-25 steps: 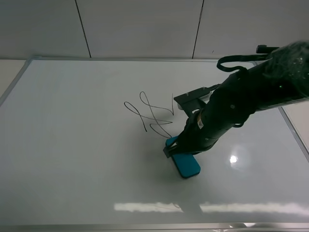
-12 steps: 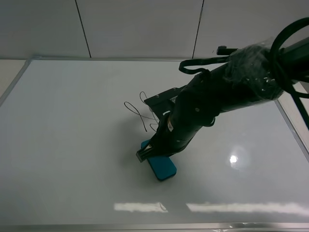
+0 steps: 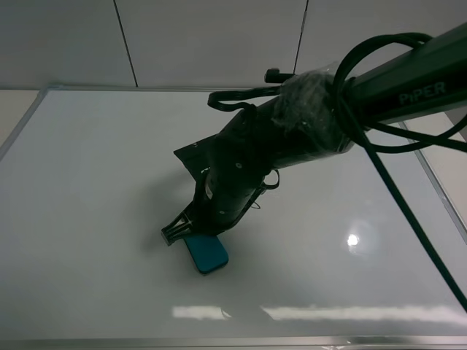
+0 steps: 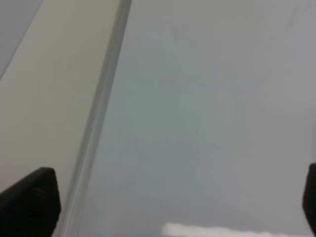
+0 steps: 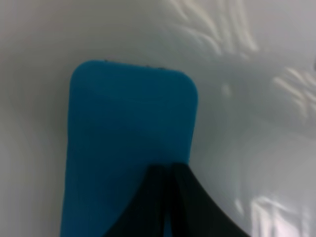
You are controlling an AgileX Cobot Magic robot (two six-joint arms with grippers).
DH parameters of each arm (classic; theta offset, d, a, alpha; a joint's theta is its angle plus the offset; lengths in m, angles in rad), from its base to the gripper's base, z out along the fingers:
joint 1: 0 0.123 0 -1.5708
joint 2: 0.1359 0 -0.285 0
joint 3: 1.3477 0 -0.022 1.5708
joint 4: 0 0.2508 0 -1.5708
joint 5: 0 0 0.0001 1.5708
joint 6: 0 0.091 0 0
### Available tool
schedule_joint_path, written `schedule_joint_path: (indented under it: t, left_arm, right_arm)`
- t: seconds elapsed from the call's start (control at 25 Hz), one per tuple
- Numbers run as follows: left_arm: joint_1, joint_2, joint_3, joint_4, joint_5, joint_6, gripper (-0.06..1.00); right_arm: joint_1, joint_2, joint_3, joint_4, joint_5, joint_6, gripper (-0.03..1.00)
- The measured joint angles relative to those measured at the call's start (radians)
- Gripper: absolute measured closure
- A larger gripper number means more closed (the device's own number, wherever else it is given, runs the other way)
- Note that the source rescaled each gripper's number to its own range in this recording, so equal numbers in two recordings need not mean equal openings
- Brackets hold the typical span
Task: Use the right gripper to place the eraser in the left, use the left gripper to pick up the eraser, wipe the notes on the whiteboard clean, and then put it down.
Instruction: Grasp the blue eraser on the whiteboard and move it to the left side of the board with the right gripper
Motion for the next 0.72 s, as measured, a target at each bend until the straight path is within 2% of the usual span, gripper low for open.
schedule_joint_path:
  t: [0.44,0.72]
  left_arm:
    - [0.000,0.000,0.000,0.000,0.000,0.000,-0.06]
    - [0.000,0.000,0.000,0.000,0.000,0.000,-0.06]
  right_arm:
    - [0.033,0.113,-0.192,0.005,0.051,0.114,0.97]
    - [0.036,0.136,-0.237,-0.003,0.071,0.234,0.97]
